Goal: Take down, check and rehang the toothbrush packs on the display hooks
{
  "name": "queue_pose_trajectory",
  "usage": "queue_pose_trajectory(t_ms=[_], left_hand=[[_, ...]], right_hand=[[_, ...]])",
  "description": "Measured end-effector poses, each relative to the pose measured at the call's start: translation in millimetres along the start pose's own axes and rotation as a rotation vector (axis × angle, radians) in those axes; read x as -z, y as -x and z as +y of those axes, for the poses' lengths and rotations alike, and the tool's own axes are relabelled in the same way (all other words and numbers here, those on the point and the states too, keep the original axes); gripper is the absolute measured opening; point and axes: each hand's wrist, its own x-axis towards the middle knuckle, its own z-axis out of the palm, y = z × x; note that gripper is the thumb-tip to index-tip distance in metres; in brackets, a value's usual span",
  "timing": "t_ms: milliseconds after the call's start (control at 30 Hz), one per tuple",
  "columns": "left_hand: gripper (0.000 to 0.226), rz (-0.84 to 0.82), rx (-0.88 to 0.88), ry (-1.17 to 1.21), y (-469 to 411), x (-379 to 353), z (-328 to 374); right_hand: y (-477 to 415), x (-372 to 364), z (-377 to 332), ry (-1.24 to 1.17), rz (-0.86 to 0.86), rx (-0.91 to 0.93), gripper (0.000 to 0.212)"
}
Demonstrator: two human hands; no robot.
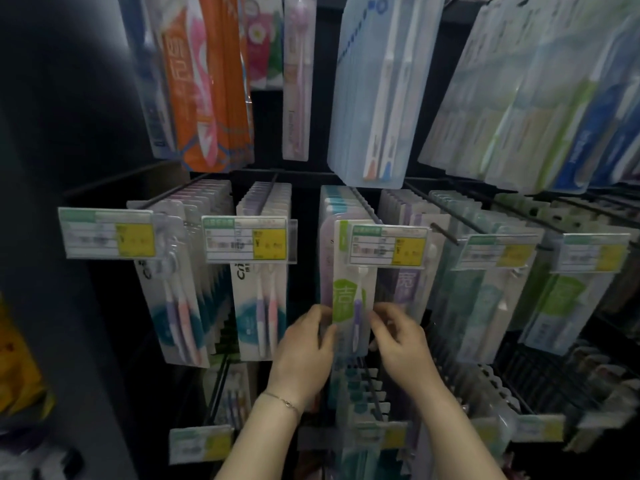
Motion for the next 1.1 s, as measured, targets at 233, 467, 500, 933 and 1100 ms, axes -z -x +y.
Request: queue_pose_trajectory(t_ms=[233,467,500,933,1100], left_hand=[[0.007,0.067,-0.038,0.157,-4,5,10],[0.007,0.038,-0.047,0.359,-5,12,21],[0.008,0.036,-0.04,0.375,-4,12,21],[0.01,-0.023,0.052,0.47,18,13,24],[0.01,-0.083,0.05,0.493,29,6,25]], right_hand=[[3,-4,-10,-0.188,0.089,-0.002,0.02],[6,-3,-20,-0.143,0.091,0.065,0.018],[7,-3,-21,-0.131,0.089,0.067,0.018],[38,3,-32,-0.168,0.084,-0.021,0.012],[54,9,-28,-0.169,0.126,-0.07,0.011]])
